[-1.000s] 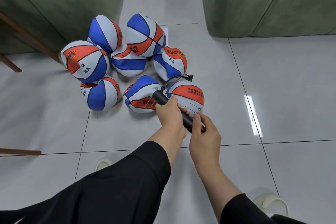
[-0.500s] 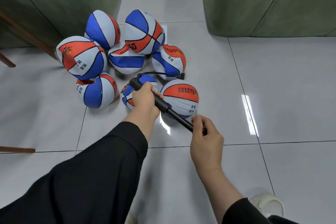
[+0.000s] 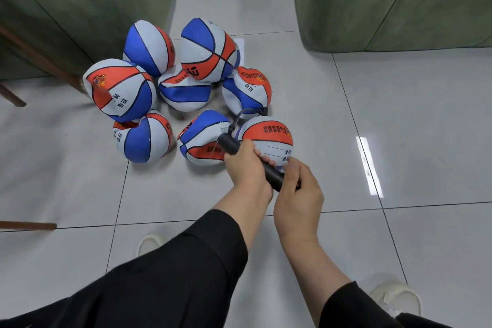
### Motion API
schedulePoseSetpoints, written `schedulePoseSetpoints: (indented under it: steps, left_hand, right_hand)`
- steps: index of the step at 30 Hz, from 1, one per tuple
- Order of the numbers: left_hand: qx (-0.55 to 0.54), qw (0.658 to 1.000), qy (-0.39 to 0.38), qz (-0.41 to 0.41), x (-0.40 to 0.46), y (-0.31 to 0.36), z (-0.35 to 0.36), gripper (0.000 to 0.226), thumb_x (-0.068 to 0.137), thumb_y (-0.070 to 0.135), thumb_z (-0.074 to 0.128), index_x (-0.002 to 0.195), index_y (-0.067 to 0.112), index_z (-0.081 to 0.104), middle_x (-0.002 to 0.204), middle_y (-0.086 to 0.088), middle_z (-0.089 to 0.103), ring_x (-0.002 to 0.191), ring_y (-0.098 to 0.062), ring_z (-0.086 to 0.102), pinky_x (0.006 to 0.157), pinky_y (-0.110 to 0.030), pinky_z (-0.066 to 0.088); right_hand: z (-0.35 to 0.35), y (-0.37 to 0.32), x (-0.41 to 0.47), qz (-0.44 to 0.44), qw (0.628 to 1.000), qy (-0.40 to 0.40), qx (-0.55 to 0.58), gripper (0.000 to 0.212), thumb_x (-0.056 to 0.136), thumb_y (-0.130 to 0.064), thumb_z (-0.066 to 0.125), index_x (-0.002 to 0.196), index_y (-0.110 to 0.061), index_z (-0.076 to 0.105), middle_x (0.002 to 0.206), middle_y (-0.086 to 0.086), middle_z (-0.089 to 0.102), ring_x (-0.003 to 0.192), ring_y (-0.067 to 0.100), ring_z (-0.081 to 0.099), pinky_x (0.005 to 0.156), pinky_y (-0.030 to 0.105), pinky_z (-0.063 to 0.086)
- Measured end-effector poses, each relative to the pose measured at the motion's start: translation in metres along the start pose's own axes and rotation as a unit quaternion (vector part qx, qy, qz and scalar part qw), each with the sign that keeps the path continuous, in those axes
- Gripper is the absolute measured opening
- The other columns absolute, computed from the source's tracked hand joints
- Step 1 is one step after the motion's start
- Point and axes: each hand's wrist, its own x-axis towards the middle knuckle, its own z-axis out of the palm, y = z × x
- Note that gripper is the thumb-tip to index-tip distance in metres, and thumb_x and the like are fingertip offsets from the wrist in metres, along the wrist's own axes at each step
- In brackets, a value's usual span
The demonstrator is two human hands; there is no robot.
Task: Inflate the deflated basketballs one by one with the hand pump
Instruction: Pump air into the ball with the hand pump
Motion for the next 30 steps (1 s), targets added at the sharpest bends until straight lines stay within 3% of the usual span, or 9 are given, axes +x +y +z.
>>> schedulePoseSetpoints:
  steps: [4, 10, 14, 17, 20, 22, 25, 28, 30]
  left_hand:
    - [-0.01, 1.0, 0.007, -0.006, 0.006, -0.001, -0.01, 0.017, 0.089, 0.005, 0.053, 0.102, 0.014, 0.048, 0.058, 0.0, 0.045, 0.042, -0.015, 0.042, 0.043, -0.025, 0.042]
    - [0.085, 0.996, -0.019, 0.007, 0.025, 0.03, -0.01, 0.013, 0.09, 0.005, 0.056, 0.1, 0.012, 0.052, 0.06, -0.002, 0.047, 0.043, -0.016, 0.046, 0.047, -0.028, 0.049]
    - [0.21, 0.976, -0.043, 0.023, 0.043, 0.047, -0.027, 0.008, 0.096, 0.011, 0.059, 0.095, 0.016, 0.053, 0.06, -0.002, 0.049, 0.045, -0.016, 0.045, 0.047, -0.026, 0.045]
    - [0.292, 0.954, -0.052, 0.038, 0.052, 0.05, -0.038, 0.006, 0.097, 0.013, 0.062, 0.1, 0.013, 0.056, 0.065, -0.005, 0.051, 0.047, -0.017, 0.047, 0.048, -0.028, 0.047]
    - [0.375, 0.922, -0.064, 0.068, 0.065, 0.046, -0.043, 0.016, 0.095, 0.018, 0.067, 0.108, 0.012, 0.059, 0.077, -0.01, 0.061, 0.06, -0.022, 0.058, 0.064, -0.04, 0.061]
    - [0.424, 0.898, -0.073, 0.092, 0.073, 0.044, -0.041, 0.021, 0.091, 0.019, 0.069, 0.109, 0.014, 0.06, 0.087, -0.012, 0.068, 0.072, -0.026, 0.063, 0.082, -0.048, 0.062]
    - [0.475, 0.871, -0.087, 0.093, 0.082, 0.039, -0.039, 0.032, 0.088, 0.028, 0.07, 0.116, 0.015, 0.06, 0.101, -0.009, 0.071, 0.092, -0.028, 0.069, 0.091, -0.051, 0.059]
    - [0.511, 0.853, -0.085, 0.061, 0.089, 0.033, -0.037, 0.029, 0.097, 0.035, 0.065, 0.12, 0.018, 0.058, 0.114, -0.007, 0.068, 0.107, -0.029, 0.065, 0.096, -0.05, 0.057]
    - [0.527, 0.844, -0.088, 0.042, 0.093, 0.027, -0.037, 0.017, 0.102, 0.037, 0.06, 0.11, 0.023, 0.058, 0.113, -0.009, 0.068, 0.107, -0.032, 0.066, 0.096, -0.05, 0.057]
  right_hand:
    - [0.006, 0.002, 0.001, 0.001, 1.0, -0.029, 0.0, 0.06, 0.092, -0.063, 0.034, 0.116, -0.022, 0.07, 0.111, -0.005, 0.071, 0.106, 0.012, 0.064, 0.096, 0.04, 0.054]
    - [0.013, 0.007, 0.006, 0.03, 0.989, -0.14, -0.036, 0.045, 0.101, -0.052, 0.049, 0.136, -0.025, 0.058, 0.13, -0.009, 0.064, 0.118, 0.007, 0.06, 0.102, 0.03, 0.05]
    - [0.008, 0.015, 0.032, 0.023, 0.991, -0.107, -0.082, 0.052, 0.101, -0.054, 0.048, 0.14, -0.021, 0.055, 0.139, -0.006, 0.06, 0.129, 0.011, 0.053, 0.11, 0.034, 0.043]
    - [0.009, 0.008, 0.073, -0.024, 0.978, -0.13, -0.162, 0.048, 0.104, -0.043, 0.05, 0.145, -0.018, 0.05, 0.143, -0.001, 0.054, 0.123, 0.015, 0.054, 0.102, 0.029, 0.041]
    - [0.02, 0.002, 0.116, -0.09, 0.948, -0.19, -0.238, 0.052, 0.102, -0.036, 0.056, 0.149, -0.018, 0.046, 0.147, 0.005, 0.05, 0.129, 0.023, 0.052, 0.107, 0.035, 0.042]
    - [0.029, 0.002, 0.143, -0.125, 0.923, -0.228, -0.284, 0.057, 0.1, -0.037, 0.059, 0.152, -0.018, 0.041, 0.153, 0.007, 0.044, 0.139, 0.027, 0.044, 0.113, 0.044, 0.039]
    - [0.043, 0.003, 0.174, -0.12, 0.875, -0.299, -0.36, 0.072, 0.099, -0.046, 0.057, 0.16, -0.024, 0.026, 0.166, 0.005, 0.025, 0.152, 0.028, 0.024, 0.119, 0.056, 0.031]
    - [0.05, 0.012, 0.19, -0.099, 0.863, -0.335, -0.365, 0.072, 0.098, -0.052, 0.056, 0.158, -0.025, 0.027, 0.159, 0.005, 0.032, 0.144, 0.03, 0.036, 0.113, 0.056, 0.038]
    - [0.05, 0.021, 0.193, -0.082, 0.87, -0.305, -0.379, 0.075, 0.096, -0.057, 0.057, 0.157, -0.024, 0.031, 0.155, 0.006, 0.032, 0.138, 0.032, 0.041, 0.111, 0.054, 0.042]
